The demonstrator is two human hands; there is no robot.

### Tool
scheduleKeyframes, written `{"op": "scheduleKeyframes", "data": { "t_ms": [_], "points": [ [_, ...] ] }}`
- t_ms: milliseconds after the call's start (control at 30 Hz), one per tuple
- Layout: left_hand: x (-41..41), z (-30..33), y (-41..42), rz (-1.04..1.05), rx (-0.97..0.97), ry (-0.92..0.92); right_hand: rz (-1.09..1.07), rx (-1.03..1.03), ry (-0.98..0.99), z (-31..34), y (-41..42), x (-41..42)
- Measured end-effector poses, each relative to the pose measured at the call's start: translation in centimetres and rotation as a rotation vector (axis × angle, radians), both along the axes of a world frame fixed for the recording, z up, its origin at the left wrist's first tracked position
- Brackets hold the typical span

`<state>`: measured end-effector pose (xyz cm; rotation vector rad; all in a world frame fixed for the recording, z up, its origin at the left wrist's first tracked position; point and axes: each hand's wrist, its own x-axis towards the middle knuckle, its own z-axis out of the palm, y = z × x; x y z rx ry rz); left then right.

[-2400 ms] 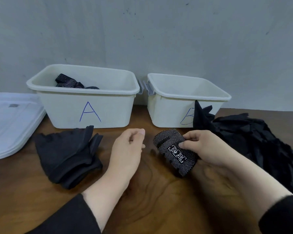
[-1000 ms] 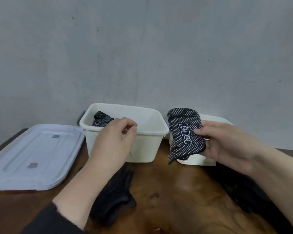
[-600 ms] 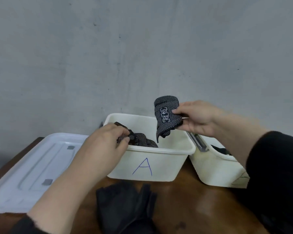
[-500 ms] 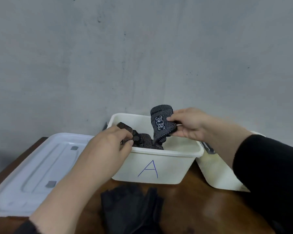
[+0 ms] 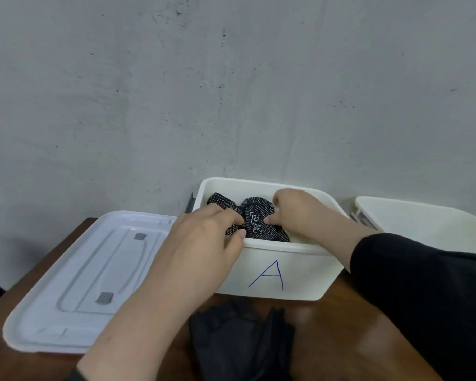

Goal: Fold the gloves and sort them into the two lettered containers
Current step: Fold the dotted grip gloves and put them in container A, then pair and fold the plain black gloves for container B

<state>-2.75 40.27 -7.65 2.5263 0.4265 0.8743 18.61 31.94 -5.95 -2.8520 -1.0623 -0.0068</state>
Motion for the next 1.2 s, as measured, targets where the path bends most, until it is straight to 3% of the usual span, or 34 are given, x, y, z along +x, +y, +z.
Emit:
{"op": "scheduleKeyframes", "data": {
  "t_ms": [100, 200, 300, 433, 633, 700, 767, 867, 967, 1200],
  "points": [
    [0.1, -0.1, 0.0, 0.000, 0.006, 0.002, 0.109, 0.093, 0.017, 0.1, -0.1, -0.3],
    [0.1, -0.3, -0.1, -0.001, 0.019, -0.003, 0.170, -0.012, 0.074, 0.3, -0.3, -0.5],
    [0.3, -0.4, 0.0, -0.008, 0.030, -0.004, 0.183, 0.017, 0.026, 1.2, -0.6, -0.9],
    [0.4, -0.5, -0.2, -0.004, 0.061, -0.056, 0.199, 0.273, -0.037, 3.7, -2.5, -2.8],
    [0.0, 0.0, -4.1, -0.024, 0.021, -0.292, 0.220, 0.772, 0.005, 3.6, -10.5, -9.7],
    [-0.4, -0.2, -6.7, -0.082, -0.024, -0.333, 0.211, 0.815, 0.036, 1.2, -14.2, -12.1],
    [-0.6, -1.0, -9.9, -0.160, -0.050, -0.343, 0.153, 0.733, 0.032, -2.3, -17.9, -13.5],
    [-0.8, -3.0, -16.2, -0.314, -0.066, -0.216, 0.035, 0.530, -0.011, -7.8, -23.5, -14.5],
    [-0.6, -6.3, -22.4, -0.404, -0.159, -0.018, -0.003, 0.472, 0.019, -11.5, -28.8, -14.3],
    [2.2, -10.7, -27.0, -0.365, -0.203, 0.197, -0.102, 0.623, -0.010, -12.7, -34.3, -14.2]
  ]
}}
